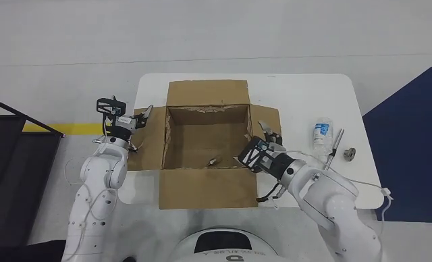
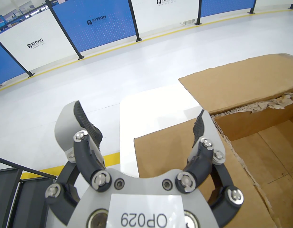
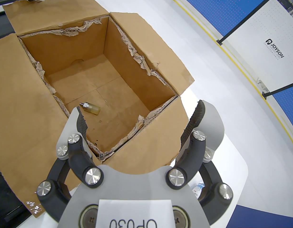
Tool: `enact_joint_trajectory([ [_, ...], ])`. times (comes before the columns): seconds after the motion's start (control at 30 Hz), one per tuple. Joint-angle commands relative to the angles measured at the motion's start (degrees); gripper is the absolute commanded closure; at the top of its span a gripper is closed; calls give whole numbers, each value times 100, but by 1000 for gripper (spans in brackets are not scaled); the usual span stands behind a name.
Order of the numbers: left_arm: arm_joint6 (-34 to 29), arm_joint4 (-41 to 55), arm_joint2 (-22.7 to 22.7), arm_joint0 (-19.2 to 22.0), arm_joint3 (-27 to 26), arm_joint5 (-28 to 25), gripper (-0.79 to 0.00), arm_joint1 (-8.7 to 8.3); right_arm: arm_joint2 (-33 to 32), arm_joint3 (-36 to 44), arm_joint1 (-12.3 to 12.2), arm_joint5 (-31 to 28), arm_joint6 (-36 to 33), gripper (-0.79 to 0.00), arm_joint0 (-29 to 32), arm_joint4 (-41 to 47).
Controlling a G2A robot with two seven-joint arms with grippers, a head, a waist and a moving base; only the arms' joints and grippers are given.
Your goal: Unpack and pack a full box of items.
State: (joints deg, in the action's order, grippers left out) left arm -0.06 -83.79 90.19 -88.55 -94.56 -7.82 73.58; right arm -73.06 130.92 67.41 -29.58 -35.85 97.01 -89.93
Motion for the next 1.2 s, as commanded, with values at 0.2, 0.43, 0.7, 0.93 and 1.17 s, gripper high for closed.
enact_joint_trajectory([
  [0.2, 0, 0, 0, 0, 0, 0, -785, 0, 1898, -1907, 441, 709, -2012, -739, -2646, 1033],
  [0.43, 0, 0, 0, 0, 0, 0, -785, 0, 2860, -3664, 842, 1136, -2949, -625, -3930, 2026],
  [0.7, 0, 0, 0, 0, 0, 0, -785, 0, 3267, -5046, 1110, 1058, -3155, -545, -4504, 3078],
  [0.93, 0, 0, 0, 0, 0, 0, -785, 0, 3335, -5745, 1172, 649, -2909, -465, -4595, 3589],
  [1.17, 0, 0, 0, 0, 0, 0, -785, 0, 3449, -6064, 1204, 437, -2999, -499, -4659, 3776],
])
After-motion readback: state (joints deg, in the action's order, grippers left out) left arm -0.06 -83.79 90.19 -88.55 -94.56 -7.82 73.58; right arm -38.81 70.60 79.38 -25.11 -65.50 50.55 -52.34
